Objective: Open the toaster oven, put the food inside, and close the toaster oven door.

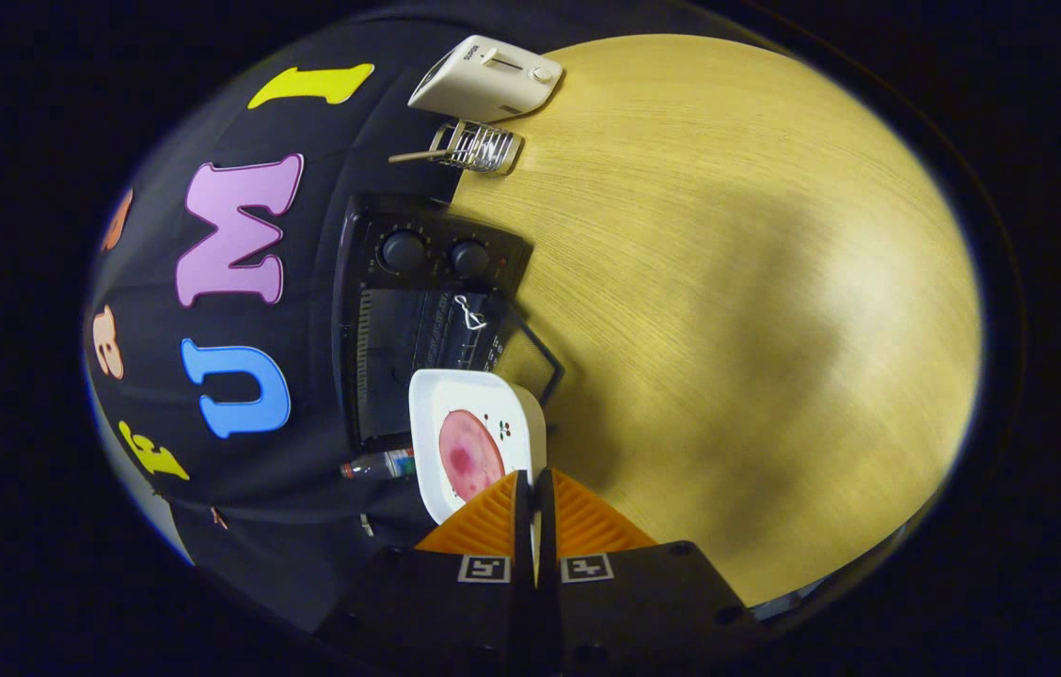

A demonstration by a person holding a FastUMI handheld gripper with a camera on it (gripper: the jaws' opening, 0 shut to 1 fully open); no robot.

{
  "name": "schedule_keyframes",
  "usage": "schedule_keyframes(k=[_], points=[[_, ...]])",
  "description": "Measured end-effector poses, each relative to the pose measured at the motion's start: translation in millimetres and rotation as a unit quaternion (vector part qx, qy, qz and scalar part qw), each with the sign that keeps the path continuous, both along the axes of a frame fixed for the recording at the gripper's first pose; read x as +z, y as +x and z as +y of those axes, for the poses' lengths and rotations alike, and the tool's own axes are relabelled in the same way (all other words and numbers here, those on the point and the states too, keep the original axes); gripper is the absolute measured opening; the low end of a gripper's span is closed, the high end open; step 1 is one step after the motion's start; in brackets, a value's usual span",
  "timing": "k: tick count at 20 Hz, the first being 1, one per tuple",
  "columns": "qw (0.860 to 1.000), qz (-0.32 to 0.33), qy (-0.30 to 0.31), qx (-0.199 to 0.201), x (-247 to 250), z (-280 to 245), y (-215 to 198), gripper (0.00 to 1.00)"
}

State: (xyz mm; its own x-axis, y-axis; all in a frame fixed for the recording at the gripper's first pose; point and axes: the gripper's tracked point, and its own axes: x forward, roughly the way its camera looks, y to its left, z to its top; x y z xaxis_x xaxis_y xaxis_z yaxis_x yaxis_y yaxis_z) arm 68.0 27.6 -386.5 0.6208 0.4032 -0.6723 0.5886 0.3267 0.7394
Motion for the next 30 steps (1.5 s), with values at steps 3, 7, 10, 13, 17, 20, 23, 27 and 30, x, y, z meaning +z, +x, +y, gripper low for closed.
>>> schedule_keyframes(k=[3,7,10,13,17,20,23,27,30], points=[[0.999,-0.006,0.012,-0.044,-1.5,34.3,29.2,0.05],[0.994,-0.008,0.004,-0.108,-10.3,62.4,63.8,0.05],[0.988,-0.001,0.000,-0.155,-17.1,74.2,90.5,0.05],[0.979,0.003,-0.001,-0.205,-23.0,78.4,119.4,0.05],[0.971,0.010,-0.003,-0.240,-32.7,85.7,154.9,0.05],[0.968,0.011,-0.001,-0.249,-40.7,91.8,173.4,0.05],[0.965,0.009,0.002,-0.262,-46.5,89.4,186.0,0.05],[0.962,0.010,0.015,-0.273,-48.5,91.6,193.8,0.05],[0.965,0.005,0.039,-0.260,-46.6,97.8,191.7,0.10]])
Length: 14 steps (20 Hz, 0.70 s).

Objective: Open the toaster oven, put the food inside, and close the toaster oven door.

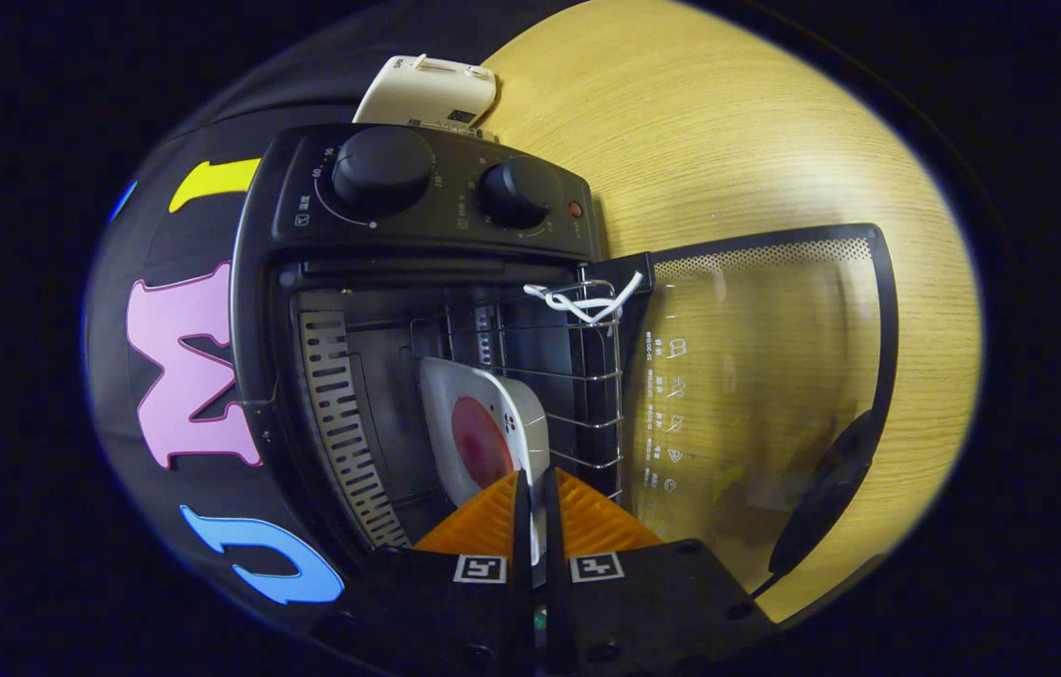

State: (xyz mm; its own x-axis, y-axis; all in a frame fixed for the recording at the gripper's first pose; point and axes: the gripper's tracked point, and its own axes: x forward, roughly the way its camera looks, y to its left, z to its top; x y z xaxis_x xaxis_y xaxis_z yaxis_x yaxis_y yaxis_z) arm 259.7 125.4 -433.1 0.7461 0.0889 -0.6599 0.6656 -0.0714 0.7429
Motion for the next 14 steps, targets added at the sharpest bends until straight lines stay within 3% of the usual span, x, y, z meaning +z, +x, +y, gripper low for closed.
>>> schedule_keyframes(k=[1,2,7,9,10,14], points=[[1.000,-0.011,0.004,0.005,5.6,2.6,-0.3,0.11],[1.000,-0.015,-0.001,0.013,5.9,3.0,-1.0,0.20],[0.998,-0.028,-0.012,0.058,30.4,8.7,-21.9,0.82],[0.996,-0.024,-0.019,0.079,40.0,9.1,-35.1,0.88],[0.995,-0.025,-0.026,0.093,45.9,11.2,-41.4,0.99],[0.974,-0.055,-0.129,0.176,72.5,11.0,-69.4,0.98]])
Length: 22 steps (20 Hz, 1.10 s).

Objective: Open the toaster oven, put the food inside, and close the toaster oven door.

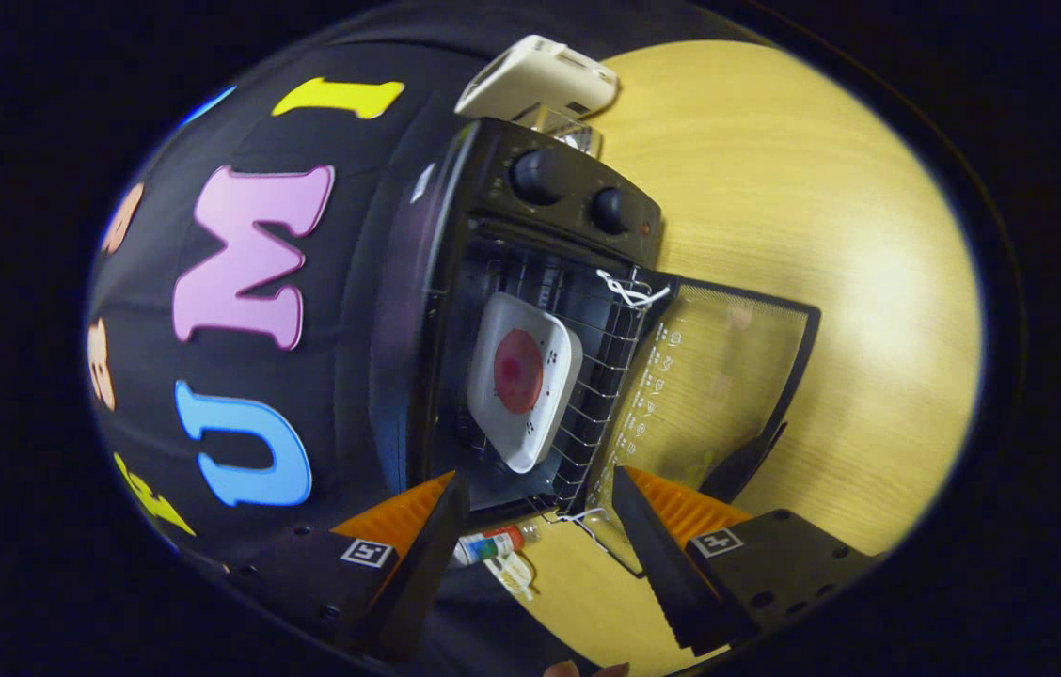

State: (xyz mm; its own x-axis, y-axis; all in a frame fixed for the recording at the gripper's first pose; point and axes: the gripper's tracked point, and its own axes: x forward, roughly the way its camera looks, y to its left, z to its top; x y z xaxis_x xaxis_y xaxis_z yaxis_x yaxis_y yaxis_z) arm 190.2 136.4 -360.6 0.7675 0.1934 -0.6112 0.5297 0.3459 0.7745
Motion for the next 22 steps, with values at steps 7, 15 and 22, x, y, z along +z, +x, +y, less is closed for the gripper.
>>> schedule_keyframes(k=[7,15,22], points=[[0.968,-0.017,-0.206,0.142,-2.1,-5.2,-56.4,0.98],[0.854,0.000,-0.415,0.313,-46.1,5.6,-104.5,0.99],[0.818,0.050,-0.442,0.365,-105.6,10.4,-107.3,0.99]])
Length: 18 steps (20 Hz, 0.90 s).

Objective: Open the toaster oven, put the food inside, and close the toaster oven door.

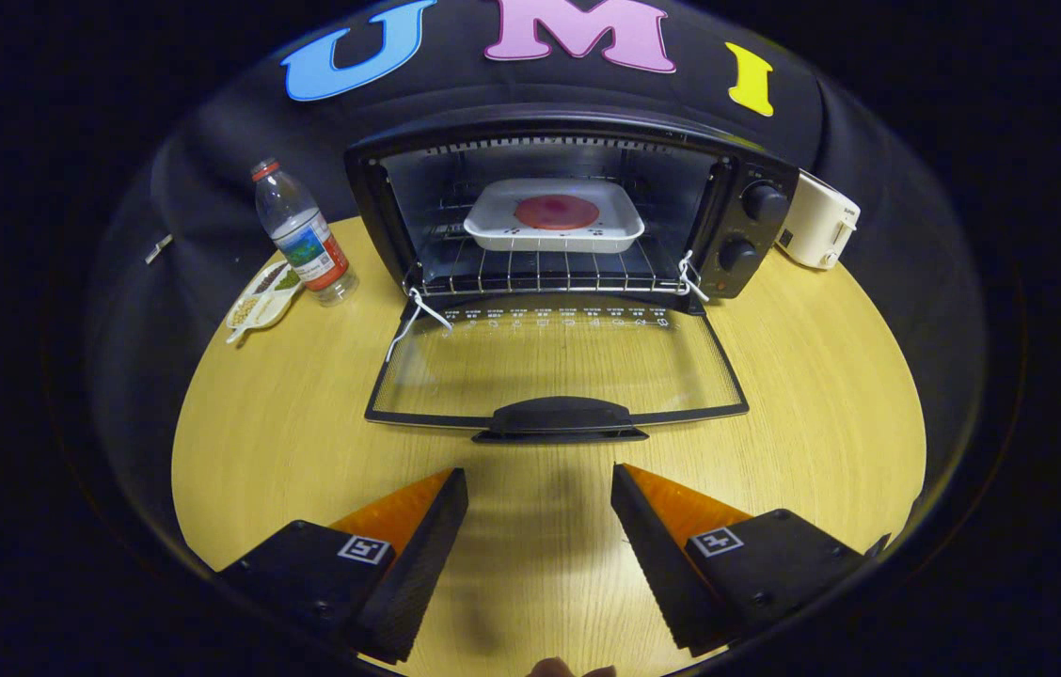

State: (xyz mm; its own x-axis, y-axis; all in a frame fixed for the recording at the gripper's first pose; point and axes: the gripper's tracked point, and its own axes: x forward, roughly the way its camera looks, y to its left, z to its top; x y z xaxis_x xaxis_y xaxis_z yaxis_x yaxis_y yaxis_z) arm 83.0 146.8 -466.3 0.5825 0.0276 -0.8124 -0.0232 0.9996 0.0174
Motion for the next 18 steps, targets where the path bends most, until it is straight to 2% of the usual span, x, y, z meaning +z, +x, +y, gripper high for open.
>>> schedule_keyframes(k=[5,11,18], points=[[0.999,0.021,-0.008,-0.024,-26.2,-9.7,14.2,1.00],[0.999,0.030,-0.007,-0.035,-37.4,-12.5,25.1,1.00],[1.000,0.010,0.009,-0.027,-5.5,-10.4,18.5,0.99]])
